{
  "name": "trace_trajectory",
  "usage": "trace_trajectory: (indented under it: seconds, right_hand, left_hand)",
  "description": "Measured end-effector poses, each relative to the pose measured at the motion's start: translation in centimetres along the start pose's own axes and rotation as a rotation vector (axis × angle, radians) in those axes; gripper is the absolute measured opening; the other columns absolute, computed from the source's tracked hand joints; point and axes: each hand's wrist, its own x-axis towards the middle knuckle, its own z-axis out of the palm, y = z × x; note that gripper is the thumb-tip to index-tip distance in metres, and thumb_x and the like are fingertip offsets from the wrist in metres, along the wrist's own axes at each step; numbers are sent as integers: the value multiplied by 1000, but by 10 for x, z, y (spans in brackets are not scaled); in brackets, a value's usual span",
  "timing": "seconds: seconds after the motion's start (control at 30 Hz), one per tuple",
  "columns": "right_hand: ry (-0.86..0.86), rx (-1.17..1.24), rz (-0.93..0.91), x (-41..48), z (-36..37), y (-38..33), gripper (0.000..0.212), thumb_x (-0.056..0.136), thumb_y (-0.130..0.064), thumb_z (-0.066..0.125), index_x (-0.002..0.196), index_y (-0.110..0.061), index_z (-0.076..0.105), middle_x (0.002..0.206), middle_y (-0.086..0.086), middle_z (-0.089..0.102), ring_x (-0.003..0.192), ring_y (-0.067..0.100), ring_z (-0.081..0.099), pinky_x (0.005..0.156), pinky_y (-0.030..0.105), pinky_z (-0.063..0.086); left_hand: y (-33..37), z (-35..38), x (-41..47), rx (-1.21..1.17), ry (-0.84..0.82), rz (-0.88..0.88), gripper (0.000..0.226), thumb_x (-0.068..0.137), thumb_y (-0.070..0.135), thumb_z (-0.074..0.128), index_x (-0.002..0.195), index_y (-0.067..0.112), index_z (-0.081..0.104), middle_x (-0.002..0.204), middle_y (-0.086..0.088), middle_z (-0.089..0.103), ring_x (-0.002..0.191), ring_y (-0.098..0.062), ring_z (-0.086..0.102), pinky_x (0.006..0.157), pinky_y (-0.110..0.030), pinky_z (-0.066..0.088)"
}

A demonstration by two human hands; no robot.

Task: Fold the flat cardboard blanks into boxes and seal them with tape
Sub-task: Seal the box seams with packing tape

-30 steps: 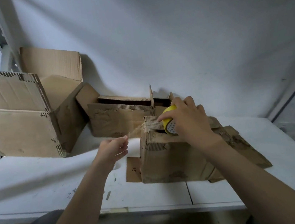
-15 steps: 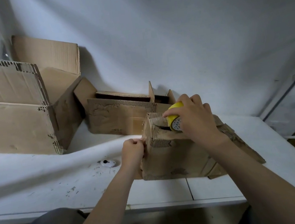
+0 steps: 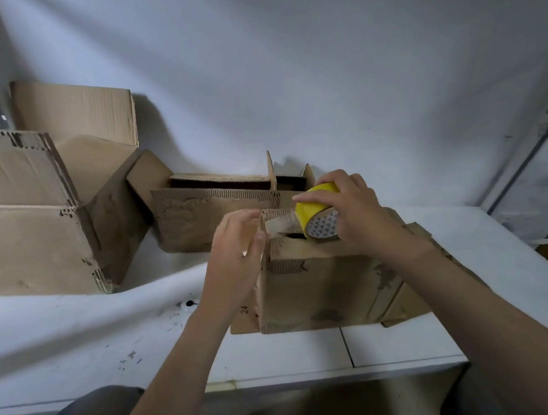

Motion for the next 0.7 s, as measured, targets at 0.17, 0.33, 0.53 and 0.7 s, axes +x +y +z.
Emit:
trace_trajectory:
  seconds: [0.17,0.33,0.53,0.7]
  right_hand:
    - [4,178,-60,-6,4,19,92,81,21,46,141,-49,48,141,-1,33,129,23,29,104,36,38]
    - [54,324,-121,-2,9,35,79,91,15,42,144,-43,49,134,-3,39,125,19,38,103,28,37]
    - [48,380,-201,13,1,43,67,93,11,48,138,-37,58,120,-3,45,109,10,46,81,5,32]
    - [1,275,-285,19,-8,42,64,93,7,48,133,-41,62,116,-3,45,106,19,47,82,24,43]
  left_hand:
    - [21,6,12,317,-332,-24,58,106,32,47,158,18,27,163,9,26,153,-13,14,122,-31,14]
    - [18,3,29,249,-436,-141,55,105,19,48,157,16,30,163,2,32,151,-19,25,124,-47,24]
    - [18,-2,22,493,-499,15,47,110,23,32,157,27,31,163,13,28,152,-8,14,125,-46,20]
    - [34,-6,25,727,-614,-3,50,110,41,19,159,33,18,166,18,14,154,-5,7,121,-52,27]
